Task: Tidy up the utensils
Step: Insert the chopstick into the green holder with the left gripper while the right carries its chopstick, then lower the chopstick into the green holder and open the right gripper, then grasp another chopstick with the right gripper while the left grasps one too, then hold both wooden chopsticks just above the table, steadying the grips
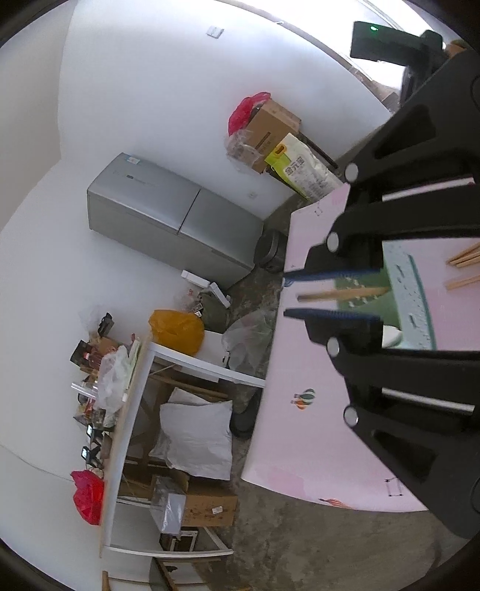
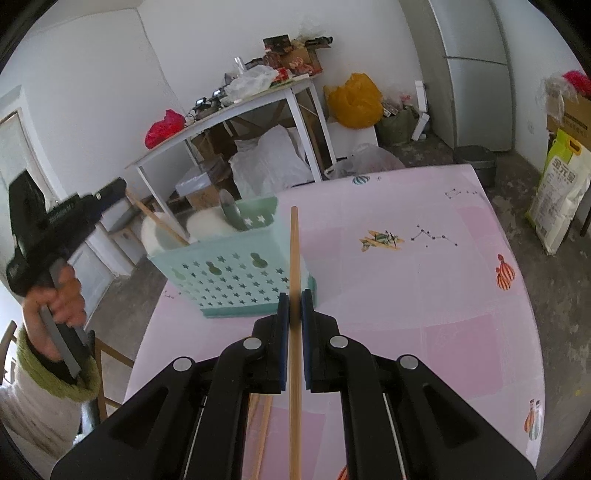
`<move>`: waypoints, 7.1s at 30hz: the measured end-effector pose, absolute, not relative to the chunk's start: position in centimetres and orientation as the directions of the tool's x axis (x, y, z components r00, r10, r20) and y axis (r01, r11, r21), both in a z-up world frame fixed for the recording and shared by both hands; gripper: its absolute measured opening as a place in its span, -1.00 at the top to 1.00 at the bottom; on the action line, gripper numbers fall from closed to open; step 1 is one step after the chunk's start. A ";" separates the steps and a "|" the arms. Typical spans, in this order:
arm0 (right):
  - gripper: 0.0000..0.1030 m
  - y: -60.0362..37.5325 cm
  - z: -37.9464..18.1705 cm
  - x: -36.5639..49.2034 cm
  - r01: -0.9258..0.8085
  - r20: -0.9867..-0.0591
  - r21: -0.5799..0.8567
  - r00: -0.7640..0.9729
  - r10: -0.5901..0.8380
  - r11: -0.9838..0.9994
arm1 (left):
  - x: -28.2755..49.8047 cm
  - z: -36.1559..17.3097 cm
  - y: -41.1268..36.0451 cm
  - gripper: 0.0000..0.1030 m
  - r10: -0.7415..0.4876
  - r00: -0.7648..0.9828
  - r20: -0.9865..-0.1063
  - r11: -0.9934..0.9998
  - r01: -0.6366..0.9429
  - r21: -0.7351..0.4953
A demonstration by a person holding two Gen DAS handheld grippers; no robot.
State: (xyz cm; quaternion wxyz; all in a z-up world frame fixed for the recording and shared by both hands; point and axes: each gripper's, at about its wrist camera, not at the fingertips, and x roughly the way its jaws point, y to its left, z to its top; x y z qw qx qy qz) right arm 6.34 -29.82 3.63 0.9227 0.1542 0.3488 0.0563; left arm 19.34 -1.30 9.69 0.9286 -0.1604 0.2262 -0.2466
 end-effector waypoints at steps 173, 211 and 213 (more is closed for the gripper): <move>0.86 -24.0 -8.2 3.6 -0.006 -0.850 0.214 0.492 0.189 0.977 | 11.6 -7.1 -7.3 0.90 -0.215 0.469 -0.857 0.932 0.360 -0.037; 0.76 -22.0 -7.7 8.1 -0.077 -0.878 0.090 0.464 0.116 0.993 | 10.8 -7.1 -7.9 0.90 -0.189 0.479 -0.857 0.930 0.367 0.000; 0.76 -22.0 -7.7 8.3 -0.075 -0.877 0.092 0.466 0.116 0.993 | 10.8 -7.1 -7.9 0.90 -0.190 0.480 -0.857 0.930 0.368 -0.001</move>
